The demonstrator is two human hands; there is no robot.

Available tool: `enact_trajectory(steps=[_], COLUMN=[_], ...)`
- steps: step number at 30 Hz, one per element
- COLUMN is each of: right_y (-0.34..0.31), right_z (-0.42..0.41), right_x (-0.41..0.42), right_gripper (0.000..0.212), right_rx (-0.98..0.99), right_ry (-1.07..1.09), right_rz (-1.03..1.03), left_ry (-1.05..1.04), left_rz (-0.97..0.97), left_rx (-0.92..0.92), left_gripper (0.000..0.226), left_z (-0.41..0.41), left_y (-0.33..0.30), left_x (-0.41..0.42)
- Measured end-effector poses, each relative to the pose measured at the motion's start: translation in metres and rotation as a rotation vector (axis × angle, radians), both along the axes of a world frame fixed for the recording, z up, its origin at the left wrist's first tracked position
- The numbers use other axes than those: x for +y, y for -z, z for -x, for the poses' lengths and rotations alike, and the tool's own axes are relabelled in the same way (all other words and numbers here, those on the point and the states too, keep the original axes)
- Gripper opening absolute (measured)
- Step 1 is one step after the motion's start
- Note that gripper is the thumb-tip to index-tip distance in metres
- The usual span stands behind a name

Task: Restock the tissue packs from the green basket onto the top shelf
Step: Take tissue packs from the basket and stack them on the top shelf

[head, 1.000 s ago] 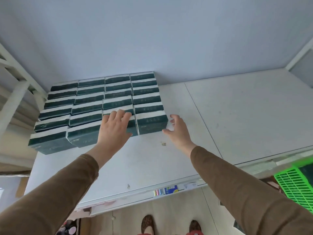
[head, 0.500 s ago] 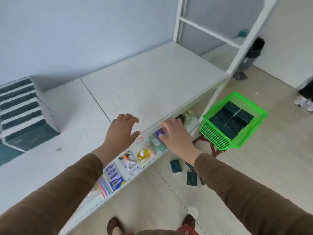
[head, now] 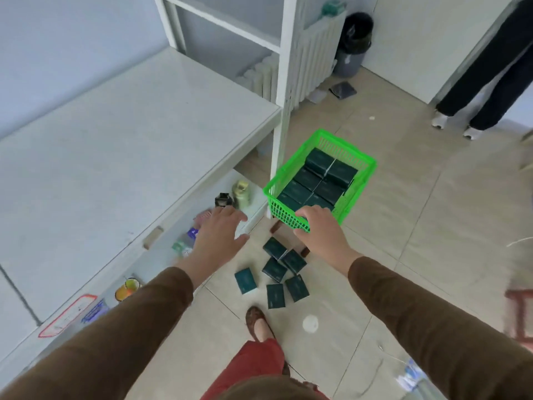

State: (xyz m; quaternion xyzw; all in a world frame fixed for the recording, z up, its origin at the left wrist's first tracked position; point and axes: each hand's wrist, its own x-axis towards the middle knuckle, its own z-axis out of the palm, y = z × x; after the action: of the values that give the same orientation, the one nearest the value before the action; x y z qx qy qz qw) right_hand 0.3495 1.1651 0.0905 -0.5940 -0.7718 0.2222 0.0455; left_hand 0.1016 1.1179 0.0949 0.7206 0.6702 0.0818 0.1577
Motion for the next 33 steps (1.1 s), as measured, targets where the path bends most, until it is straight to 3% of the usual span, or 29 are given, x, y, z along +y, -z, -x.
enact_trajectory(steps=[11,21,27,33], right_y=[0.064,0.152,0.225,0.286], right_z=[-0.093,-0.177,-0.210,-0.216], right_x=[0.129,0.305,0.403,0.441], right_gripper=[0.054,0.053,0.049,0.049], right_rx=[0.130,0.091,-0.026,-0.253], right_ry=[0.307,0.392,0.299,0.074], right_rz=[0.207,0.362,0.398,0.276], left_ry=[0.110,0.069,0.071,0.190], left_rz=[0.159,0.318,0.390,0.287], left_rx=[-0.076,0.008,0.115,0.295], left_gripper=[0.042,0.048,0.054,0.055], left_z=[-0.095,-0.185,-0.237,-0.264], left_y=[0.060,0.145,0.222,0.288], left_x=[0.178,0.352,0.462,0.537])
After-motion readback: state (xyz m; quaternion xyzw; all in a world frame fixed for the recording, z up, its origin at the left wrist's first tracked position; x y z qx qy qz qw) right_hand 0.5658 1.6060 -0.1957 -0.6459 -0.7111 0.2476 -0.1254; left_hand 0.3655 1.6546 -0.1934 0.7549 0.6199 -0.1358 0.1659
